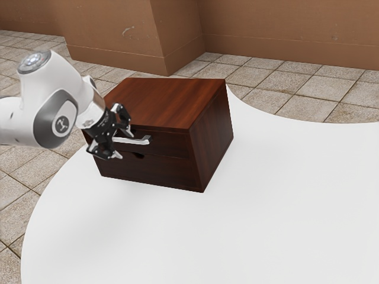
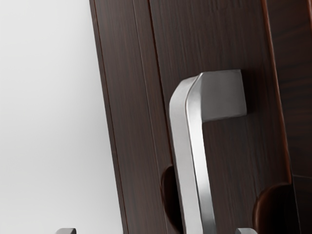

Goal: Pull the drawer handle with one arm to open the drawer

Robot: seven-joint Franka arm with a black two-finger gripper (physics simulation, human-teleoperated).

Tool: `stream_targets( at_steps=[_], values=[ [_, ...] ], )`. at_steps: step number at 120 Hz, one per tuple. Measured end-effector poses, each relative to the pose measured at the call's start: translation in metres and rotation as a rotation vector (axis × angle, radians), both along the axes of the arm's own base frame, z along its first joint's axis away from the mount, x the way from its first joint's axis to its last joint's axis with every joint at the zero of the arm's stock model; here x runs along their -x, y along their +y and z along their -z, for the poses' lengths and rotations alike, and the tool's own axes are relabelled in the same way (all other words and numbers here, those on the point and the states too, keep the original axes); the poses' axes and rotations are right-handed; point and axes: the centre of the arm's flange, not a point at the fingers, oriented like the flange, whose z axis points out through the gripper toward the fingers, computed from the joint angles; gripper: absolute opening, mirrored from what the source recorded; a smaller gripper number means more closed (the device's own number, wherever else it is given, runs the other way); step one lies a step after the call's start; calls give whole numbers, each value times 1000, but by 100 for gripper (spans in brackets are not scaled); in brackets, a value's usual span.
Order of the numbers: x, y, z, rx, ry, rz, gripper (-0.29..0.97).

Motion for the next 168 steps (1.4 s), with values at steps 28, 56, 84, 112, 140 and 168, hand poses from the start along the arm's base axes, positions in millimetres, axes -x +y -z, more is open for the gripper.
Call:
stream_targets(
  at_steps=[28, 56, 84, 112, 140, 168],
  values=[
    [-1, 0, 2, 5, -2, -3, 31],
    [0, -1, 2, 16, 0, -4, 4],
    [4, -1, 2, 22, 4, -5, -7],
    [17, -3, 7, 39, 15, -7, -9],
    [31, -4, 5, 51, 12, -7, -11],
    [45, -3, 5, 65, 11, -13, -11]
  ],
)
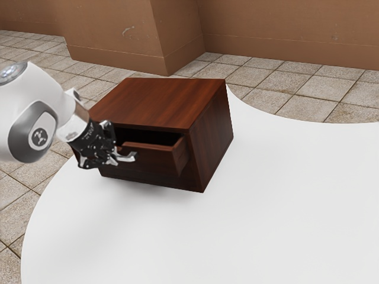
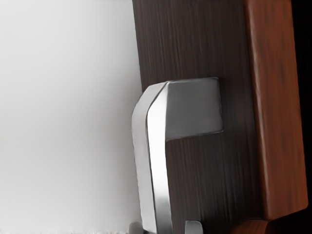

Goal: Pull the drawer handle with one arm to open the drawer

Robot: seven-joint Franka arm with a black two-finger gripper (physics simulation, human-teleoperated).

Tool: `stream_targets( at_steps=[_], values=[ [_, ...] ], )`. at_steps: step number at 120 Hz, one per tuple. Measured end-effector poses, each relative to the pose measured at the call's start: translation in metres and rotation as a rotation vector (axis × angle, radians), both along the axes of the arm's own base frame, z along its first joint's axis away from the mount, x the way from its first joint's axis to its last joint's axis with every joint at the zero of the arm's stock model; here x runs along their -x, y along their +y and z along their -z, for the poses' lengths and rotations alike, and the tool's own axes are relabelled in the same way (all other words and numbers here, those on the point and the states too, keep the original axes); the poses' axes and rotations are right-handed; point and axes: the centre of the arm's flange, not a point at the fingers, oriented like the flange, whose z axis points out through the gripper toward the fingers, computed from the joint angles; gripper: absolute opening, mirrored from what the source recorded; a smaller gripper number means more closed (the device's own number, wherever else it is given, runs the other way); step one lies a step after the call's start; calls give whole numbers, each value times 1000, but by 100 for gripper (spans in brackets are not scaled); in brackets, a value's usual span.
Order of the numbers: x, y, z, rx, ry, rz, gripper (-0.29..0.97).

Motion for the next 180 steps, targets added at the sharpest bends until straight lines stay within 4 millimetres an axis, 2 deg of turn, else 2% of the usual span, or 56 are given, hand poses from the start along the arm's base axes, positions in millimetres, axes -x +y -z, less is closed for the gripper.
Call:
stream_targets(
  at_steps=[62, 148, 180],
  values=[
    [27, -2, 0, 25, -11, -2, -11],
    [77, -8, 2, 47, -31, 3, -10],
    [96, -4, 2, 57, -41, -13, -11]
  ],
)
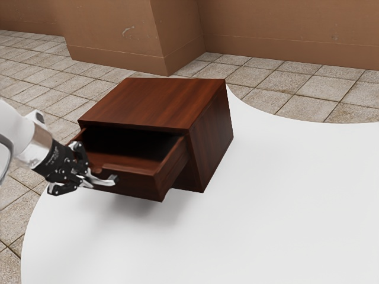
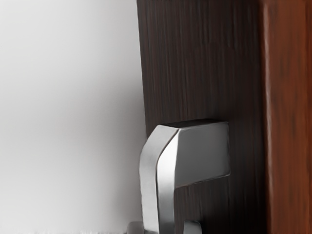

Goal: Pull the drawer handle with one arm to open the drawer

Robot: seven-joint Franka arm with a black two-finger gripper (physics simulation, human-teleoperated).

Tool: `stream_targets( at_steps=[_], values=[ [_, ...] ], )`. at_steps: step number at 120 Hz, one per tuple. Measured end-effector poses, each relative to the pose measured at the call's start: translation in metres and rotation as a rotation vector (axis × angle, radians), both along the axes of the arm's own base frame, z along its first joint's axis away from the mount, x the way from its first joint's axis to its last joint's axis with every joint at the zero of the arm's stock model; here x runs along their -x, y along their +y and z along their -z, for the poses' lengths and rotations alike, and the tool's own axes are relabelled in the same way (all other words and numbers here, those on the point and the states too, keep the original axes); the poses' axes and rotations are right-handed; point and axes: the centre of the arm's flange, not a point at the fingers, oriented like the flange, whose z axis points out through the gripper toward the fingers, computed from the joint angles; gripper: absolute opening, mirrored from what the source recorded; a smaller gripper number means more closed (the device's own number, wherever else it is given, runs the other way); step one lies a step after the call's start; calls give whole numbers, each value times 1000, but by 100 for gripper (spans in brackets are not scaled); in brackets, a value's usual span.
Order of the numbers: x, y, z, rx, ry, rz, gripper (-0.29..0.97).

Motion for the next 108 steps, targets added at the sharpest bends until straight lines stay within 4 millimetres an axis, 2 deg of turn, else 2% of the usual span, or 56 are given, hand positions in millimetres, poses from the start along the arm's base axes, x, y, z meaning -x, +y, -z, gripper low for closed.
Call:
stream_targets(
  at_steps=[54, 108],
  values=[
    [23, -12, -7, -22, -19, 3, -11],
    [39, -18, -5, -24, -17, 5, -11]
  ],
)
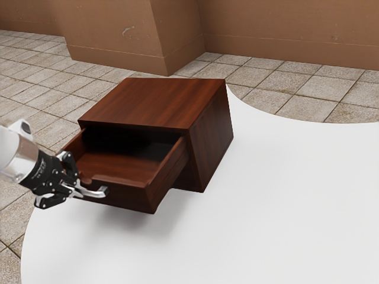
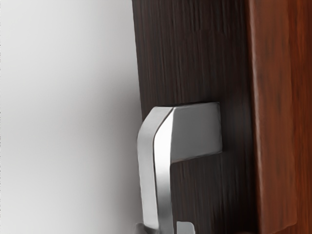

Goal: Pull the drawer handle with one arm to open the drawer

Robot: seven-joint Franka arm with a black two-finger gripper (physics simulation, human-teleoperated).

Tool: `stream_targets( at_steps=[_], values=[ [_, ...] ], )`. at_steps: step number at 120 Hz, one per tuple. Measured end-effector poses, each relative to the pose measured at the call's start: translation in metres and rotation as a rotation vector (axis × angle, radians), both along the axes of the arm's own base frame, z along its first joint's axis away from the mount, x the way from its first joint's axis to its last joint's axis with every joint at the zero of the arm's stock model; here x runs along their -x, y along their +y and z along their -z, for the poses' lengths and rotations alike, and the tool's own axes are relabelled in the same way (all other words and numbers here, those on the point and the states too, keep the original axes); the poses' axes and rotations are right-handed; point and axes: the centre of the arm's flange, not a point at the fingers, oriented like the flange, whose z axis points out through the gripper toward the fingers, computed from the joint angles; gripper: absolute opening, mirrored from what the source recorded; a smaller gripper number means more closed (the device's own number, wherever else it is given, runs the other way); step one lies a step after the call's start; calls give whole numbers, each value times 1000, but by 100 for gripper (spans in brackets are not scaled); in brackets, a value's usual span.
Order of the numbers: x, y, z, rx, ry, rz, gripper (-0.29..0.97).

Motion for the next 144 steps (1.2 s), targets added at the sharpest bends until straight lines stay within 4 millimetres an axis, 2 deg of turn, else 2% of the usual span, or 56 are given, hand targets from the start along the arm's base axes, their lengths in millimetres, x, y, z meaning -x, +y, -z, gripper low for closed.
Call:
stream_targets(
  at_steps=[48, 92, 112, 119, 127, 139, 144],
  values=[
    [6, 0, 0, 1, 5, 0, -11],
    [10, -4, -8, -17, -17, 26, 9],
    [16, -20, -23, -50, -34, 50, 14],
    [16, -25, -35, -58, -33, 60, 21],
    [9, -22, -60, -62, -24, 58, 33],
    [-21, -9, -103, -62, 27, 48, 46],
    [-32, -2, -115, -55, 59, 42, 50]
  ],
)
